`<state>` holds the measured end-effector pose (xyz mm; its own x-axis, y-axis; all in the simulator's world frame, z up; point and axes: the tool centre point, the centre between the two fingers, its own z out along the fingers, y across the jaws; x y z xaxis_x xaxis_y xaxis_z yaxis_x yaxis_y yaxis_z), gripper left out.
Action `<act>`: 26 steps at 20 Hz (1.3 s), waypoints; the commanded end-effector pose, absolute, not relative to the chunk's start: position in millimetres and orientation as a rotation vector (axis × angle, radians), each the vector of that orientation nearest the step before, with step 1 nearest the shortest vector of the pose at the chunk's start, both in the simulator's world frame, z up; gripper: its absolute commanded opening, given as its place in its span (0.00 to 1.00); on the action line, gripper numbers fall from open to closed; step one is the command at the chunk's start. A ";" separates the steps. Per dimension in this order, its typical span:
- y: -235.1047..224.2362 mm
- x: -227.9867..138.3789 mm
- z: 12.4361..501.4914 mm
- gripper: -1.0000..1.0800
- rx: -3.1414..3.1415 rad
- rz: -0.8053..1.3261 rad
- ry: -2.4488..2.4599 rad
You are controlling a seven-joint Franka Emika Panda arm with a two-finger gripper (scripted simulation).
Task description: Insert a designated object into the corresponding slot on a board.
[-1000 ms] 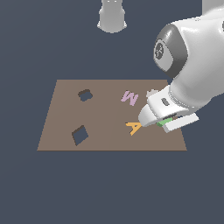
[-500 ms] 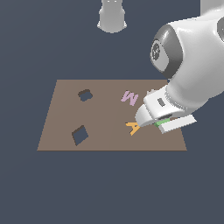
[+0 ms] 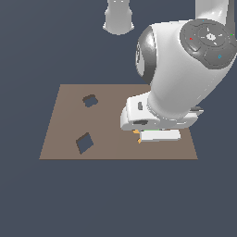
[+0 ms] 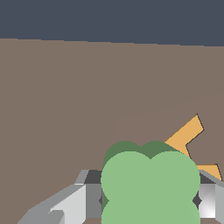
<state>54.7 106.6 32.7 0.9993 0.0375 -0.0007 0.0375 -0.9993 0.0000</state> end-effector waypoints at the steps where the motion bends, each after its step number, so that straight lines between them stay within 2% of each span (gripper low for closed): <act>1: 82.1 55.3 33.7 0.00 3.140 0.000 -0.098; 8: 12.8 40.6 35.9 0.00 3.092 -0.001 -0.555; 16: -60.5 -4.1 38.4 0.00 2.947 -0.002 -1.088; 26: -102.4 -55.5 40.1 0.00 2.773 -0.005 -1.475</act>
